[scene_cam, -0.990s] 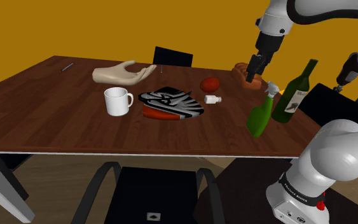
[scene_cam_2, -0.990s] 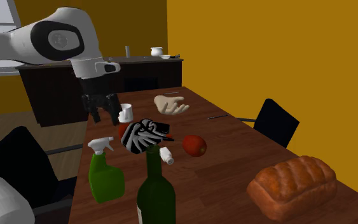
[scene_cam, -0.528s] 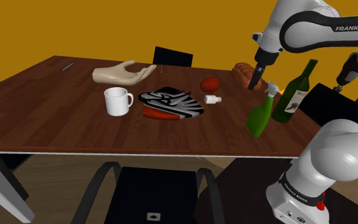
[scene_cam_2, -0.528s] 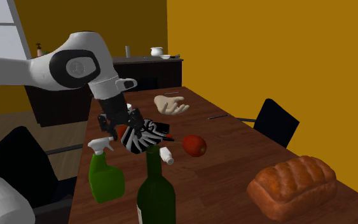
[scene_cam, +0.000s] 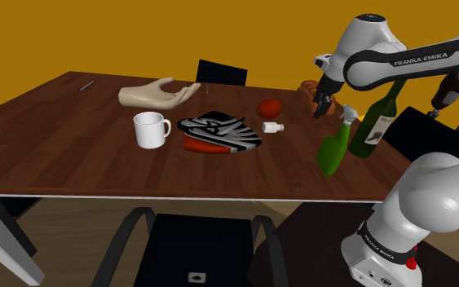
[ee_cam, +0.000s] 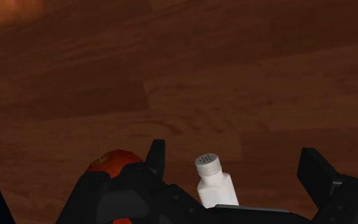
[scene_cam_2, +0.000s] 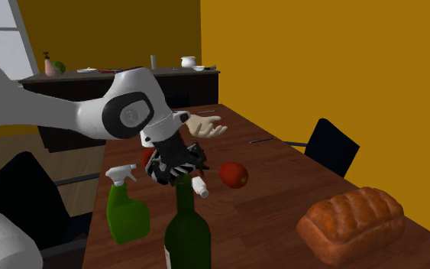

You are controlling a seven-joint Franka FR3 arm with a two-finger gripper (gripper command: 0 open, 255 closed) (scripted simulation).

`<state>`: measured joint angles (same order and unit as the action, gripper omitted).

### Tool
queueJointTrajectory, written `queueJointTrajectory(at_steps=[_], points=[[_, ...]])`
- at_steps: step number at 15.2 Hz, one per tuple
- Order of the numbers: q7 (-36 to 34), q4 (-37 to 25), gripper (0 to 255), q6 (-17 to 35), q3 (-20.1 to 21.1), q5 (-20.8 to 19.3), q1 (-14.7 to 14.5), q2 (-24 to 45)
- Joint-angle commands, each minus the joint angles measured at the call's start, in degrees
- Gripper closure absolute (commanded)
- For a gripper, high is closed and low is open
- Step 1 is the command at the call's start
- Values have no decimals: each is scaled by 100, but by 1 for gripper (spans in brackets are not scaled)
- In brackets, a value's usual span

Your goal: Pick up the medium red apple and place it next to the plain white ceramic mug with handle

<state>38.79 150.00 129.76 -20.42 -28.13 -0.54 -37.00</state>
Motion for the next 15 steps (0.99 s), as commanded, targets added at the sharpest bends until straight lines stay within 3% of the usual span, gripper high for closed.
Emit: queueJointTrajectory(at_steps=[1, 6, 10, 12, 13, 14, 15], points=[[505, -48, 0, 547, -323, -208, -63, 326], [1786, -409, 0, 1875, -1185, -339, -458, 1393], [3180, -854, 0, 2855, -2028, 224, -1129, 2355], [4205, -1106, 0, 3291, -2557, 977, -1665, 2874], [4884, -1241, 0, 3484, -2860, 1577, -2006, 3155], [5749, -1390, 0, 3643, -3134, 2424, -2352, 3470], [6824, -1575, 0, 3738, -3255, 3544, -2576, 3830]])
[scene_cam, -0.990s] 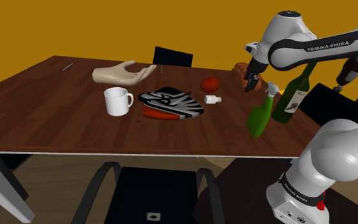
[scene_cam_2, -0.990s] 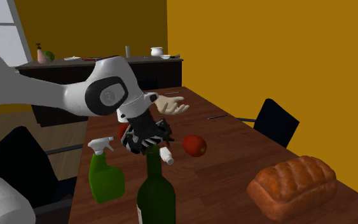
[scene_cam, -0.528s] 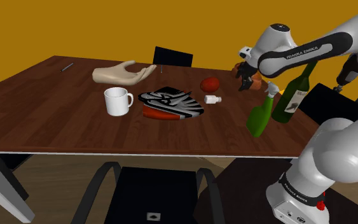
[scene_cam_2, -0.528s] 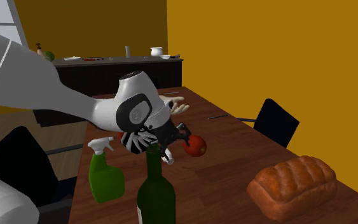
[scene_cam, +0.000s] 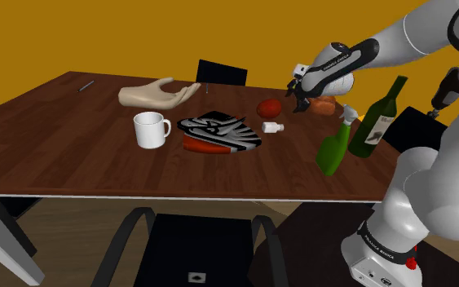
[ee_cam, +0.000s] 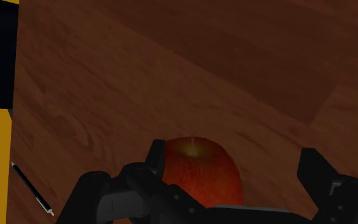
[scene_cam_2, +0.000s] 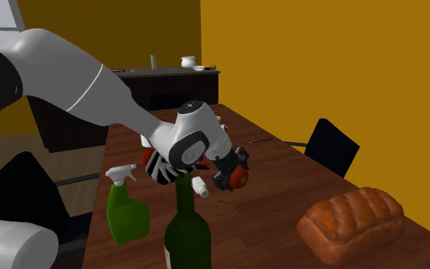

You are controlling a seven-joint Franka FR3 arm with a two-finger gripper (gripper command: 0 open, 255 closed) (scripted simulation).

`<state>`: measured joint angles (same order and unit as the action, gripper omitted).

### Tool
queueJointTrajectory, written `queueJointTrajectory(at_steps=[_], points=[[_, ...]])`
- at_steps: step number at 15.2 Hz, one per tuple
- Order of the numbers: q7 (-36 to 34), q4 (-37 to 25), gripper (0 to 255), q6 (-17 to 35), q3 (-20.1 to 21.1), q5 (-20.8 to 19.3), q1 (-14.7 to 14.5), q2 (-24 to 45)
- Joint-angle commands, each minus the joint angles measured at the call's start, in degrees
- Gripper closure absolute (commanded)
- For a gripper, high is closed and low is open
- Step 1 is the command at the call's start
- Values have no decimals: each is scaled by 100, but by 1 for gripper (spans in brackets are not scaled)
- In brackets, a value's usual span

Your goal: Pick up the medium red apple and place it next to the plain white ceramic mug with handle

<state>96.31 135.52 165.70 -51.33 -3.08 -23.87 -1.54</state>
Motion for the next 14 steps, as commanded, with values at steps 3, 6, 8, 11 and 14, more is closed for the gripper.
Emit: queueJointTrajectory(at_steps=[3, 6, 8, 11, 14], points=[[2949, -601, 0, 157, 542, 3002, 301, 959], [3416, -790, 0, 196, 980, 3622, 695, 1274], [3682, -920, 0, 220, 1226, 3973, 917, 1473], [3864, -1025, 0, 239, 1412, 4212, 1088, 1622], [3864, -1024, 0, 239, 1413, 4212, 1088, 1622]])
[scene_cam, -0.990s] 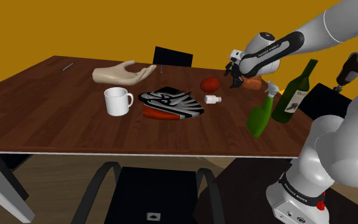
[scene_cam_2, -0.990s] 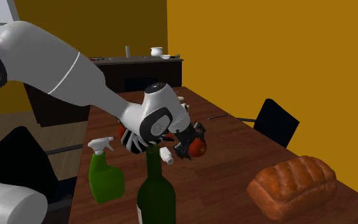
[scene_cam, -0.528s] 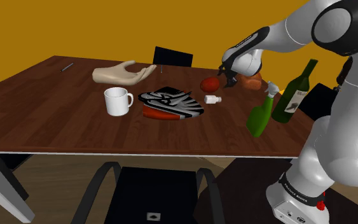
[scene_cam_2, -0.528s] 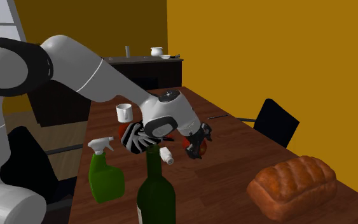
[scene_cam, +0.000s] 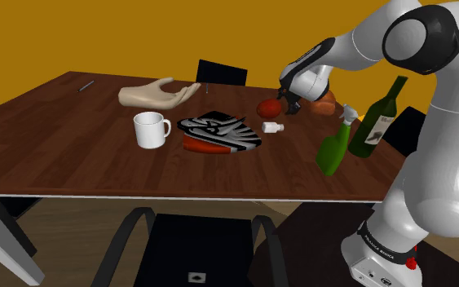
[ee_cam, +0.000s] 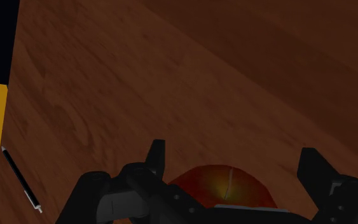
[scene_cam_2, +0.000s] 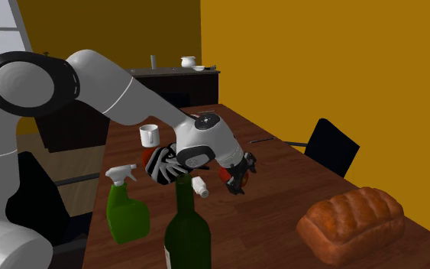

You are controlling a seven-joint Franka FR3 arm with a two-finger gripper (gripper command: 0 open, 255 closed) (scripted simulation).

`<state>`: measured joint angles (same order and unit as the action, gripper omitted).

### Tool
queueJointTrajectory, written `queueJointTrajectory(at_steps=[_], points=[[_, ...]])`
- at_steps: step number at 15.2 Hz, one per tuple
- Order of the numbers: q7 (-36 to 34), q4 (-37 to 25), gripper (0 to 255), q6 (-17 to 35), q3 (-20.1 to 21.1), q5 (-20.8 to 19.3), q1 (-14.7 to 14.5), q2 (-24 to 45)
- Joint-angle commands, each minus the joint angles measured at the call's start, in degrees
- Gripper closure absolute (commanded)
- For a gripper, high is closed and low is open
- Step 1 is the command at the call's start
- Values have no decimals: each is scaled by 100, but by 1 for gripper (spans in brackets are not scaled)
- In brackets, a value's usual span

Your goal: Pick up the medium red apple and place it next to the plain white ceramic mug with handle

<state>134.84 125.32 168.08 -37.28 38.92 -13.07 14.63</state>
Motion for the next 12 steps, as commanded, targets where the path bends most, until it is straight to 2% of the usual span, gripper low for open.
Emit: queueJointTrajectory(at_steps=[1, 3, 4, 12], points=[[10, -4, 0, 1, 8, 12, 9, 5], [7, -3, 0, 1, 6, 9, 6, 4], [7, -3, 255, 1, 6, 9, 6, 4], [7, -3, 255, 1, 6, 9, 6, 4]])
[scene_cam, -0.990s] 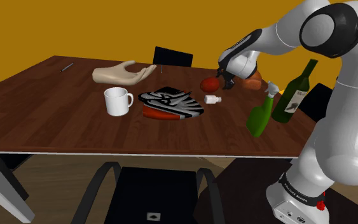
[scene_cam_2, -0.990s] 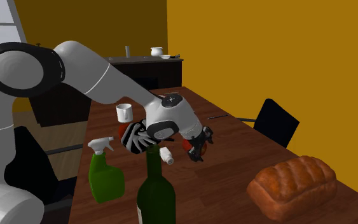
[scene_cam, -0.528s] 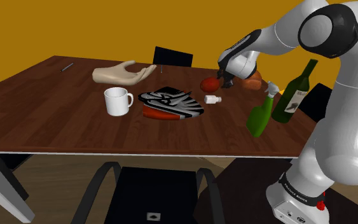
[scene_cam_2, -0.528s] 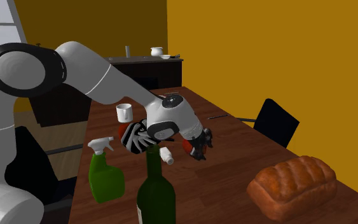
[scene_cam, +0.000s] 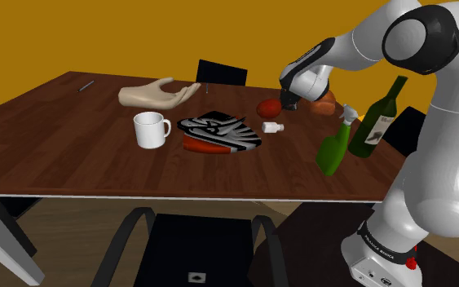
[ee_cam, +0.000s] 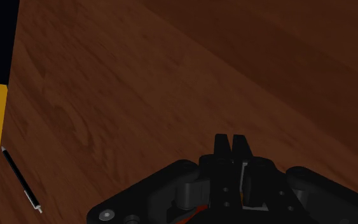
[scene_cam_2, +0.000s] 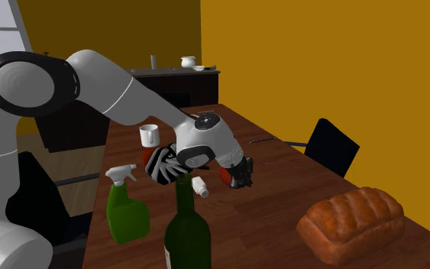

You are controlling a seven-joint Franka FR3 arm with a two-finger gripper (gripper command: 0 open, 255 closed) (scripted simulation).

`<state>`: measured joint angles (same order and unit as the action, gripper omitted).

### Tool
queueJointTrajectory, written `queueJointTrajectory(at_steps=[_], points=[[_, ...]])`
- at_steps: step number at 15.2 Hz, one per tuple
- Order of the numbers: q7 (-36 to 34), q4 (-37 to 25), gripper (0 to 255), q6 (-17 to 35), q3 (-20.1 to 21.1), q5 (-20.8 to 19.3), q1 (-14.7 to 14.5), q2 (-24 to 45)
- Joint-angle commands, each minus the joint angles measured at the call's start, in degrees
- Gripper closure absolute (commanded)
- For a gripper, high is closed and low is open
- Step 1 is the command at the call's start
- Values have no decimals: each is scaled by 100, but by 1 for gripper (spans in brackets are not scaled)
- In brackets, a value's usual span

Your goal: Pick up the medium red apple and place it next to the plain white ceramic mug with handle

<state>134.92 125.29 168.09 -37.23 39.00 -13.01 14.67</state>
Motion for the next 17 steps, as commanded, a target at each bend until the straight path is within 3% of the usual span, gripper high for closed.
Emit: queueJointTrajectory(at_steps=[1, 10, 17], points=[[3, -2, 255, 0, 2, 3, 2, 1], [-1059, -37, 255, -447, -887, -1312, -723, -505], [-1828, -176, 255, -839, -1355, -2319, -1110, -920]])
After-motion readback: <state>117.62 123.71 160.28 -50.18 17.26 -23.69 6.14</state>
